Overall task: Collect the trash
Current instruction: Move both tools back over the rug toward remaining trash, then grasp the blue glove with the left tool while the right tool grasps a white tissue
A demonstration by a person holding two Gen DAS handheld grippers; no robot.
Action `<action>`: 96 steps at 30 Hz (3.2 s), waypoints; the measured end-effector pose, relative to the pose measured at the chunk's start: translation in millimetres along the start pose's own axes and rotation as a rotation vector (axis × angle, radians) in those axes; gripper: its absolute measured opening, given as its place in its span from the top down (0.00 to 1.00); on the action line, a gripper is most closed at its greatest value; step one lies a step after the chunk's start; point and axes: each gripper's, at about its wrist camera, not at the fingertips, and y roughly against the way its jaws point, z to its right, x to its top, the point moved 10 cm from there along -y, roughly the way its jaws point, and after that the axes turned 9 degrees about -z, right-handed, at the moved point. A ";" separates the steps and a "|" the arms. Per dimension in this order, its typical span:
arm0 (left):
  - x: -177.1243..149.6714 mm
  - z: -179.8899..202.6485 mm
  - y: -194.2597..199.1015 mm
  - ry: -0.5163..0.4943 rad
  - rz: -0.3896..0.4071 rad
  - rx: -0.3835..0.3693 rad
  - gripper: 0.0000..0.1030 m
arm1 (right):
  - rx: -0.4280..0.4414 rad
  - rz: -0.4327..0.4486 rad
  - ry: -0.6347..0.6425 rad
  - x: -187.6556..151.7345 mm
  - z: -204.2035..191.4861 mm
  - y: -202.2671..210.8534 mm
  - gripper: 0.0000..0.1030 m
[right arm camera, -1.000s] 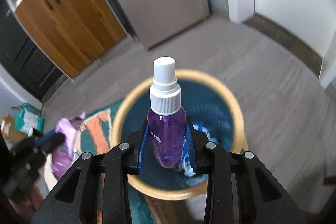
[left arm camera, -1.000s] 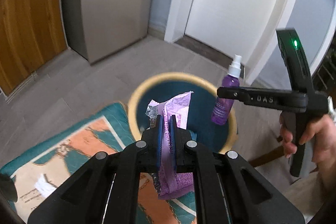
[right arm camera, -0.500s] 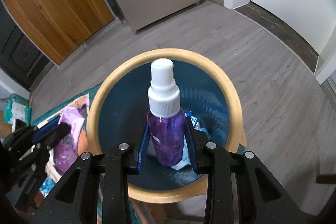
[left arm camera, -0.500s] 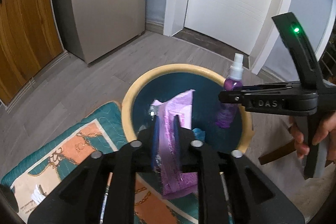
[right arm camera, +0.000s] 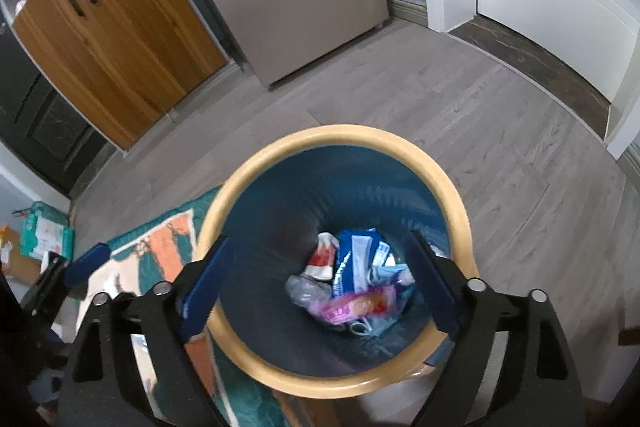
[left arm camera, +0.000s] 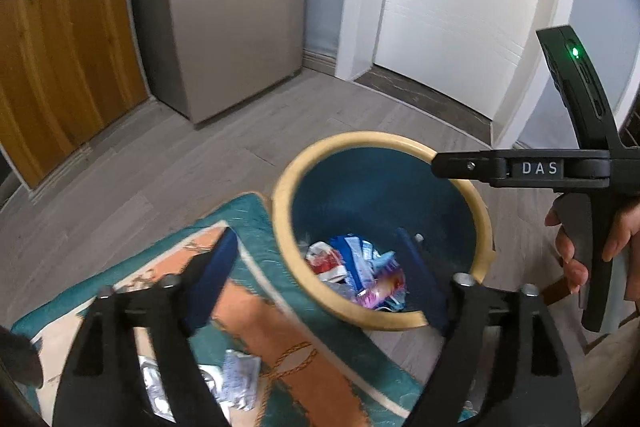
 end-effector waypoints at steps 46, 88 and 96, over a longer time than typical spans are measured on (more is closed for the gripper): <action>-192.4 -192.8 142.9 0.280 -0.075 0.328 0.08 | -0.064 -0.133 0.328 -154.1 -185.5 -44.1 0.08; -206.9 -149.9 109.4 0.204 -0.189 0.152 0.88 | 0.216 -0.193 0.424 -176.0 -232.6 -26.0 0.97; -173.5 -150.0 128.8 0.185 -0.108 0.188 0.88 | 0.239 -0.101 0.420 -143.6 -234.2 2.4 0.97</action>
